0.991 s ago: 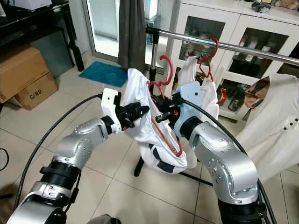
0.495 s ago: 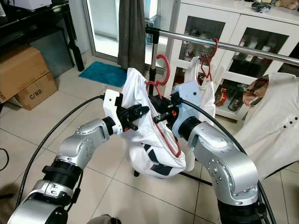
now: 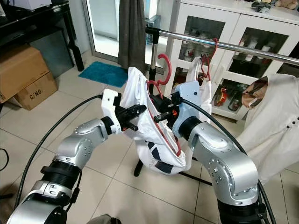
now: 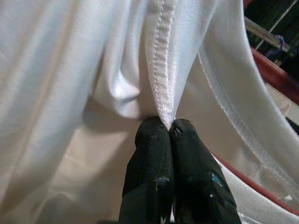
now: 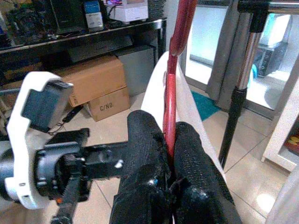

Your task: Hang hanger

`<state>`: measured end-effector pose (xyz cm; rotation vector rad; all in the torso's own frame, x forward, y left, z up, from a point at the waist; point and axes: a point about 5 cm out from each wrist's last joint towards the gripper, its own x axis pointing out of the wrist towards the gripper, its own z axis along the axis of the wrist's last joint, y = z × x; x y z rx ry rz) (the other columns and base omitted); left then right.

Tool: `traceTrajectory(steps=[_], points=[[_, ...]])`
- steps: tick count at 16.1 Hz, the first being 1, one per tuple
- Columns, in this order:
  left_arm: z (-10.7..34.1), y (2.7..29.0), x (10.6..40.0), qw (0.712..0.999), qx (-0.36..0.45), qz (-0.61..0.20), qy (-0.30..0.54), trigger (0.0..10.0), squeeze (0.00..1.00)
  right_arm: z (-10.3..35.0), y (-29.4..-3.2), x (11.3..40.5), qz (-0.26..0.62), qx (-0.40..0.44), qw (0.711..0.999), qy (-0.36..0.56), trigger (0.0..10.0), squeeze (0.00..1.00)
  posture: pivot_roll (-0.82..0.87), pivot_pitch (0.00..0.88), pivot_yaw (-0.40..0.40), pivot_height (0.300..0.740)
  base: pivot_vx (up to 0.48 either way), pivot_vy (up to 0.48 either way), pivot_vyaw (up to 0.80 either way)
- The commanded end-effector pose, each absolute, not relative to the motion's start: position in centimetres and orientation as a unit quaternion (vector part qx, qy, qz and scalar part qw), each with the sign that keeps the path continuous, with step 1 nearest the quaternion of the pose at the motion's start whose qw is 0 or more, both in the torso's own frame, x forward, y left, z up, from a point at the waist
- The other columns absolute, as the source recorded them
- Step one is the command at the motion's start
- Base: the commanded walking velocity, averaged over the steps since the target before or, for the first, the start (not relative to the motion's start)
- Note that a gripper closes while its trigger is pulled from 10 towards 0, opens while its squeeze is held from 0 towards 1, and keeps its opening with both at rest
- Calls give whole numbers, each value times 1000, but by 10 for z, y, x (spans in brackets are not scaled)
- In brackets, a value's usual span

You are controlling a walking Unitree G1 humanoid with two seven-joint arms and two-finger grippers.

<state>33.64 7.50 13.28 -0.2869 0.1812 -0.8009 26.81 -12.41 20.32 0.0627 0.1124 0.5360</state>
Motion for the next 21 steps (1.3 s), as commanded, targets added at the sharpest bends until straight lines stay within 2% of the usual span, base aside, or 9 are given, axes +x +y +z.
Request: traceTrajectory(steps=[1, 6, 8, 12, 14, 16, 19, 21], points=[[142, 78, 338, 910, -147, -383, 65, 0, 0, 213, -126, 268, 258, 28, 965, 33, 10000, 0, -103, 0, -8, 710, 0, 0, 0], [166, 106, 336, 921, -168, -353, 12, 0, 0, 201, -140, 271, 215, 15, 975, 56, 10000, 0, -98, 0, -8, 710, 0, 0, 0], [180, 121, 336, 931, -129, -340, -2, 0, 0, 193, -143, 267, 238, -24, 968, 71, 10000, 0, -98, 0, -8, 710, 0, 0, 0], [210, 160, 351, 959, -22, -281, -2, 0, 0, 185, -133, 238, 410, -121, 899, 95, 10000, 0, -89, 0, -15, 710, 0, 0, 0], [210, 170, 355, 958, 27, -283, 27, 0, 0, 186, -134, 233, 442, -136, 882, 94, 10000, 0, -89, 0, -16, 710, 0, 0, 0], [202, 170, 353, 945, 69, -314, 61, 0, 0, 192, -137, 235, 447, -127, 882, 72, 10000, 0, -90, 0, -15, 710, 0, 0, 0], [194, 143, 340, 892, 111, -432, 75, 0, 0, 203, -135, 240, 452, -79, 888, 36, 10000, 0, -88, 0, -20, 710, 0, 0, 0], [194, 129, 334, 861, 124, -488, 72, 0, 0, 198, -129, 236, 486, -80, 869, 44, 10000, 0, -87, 0, -21, 710, 0, 0, 0]])
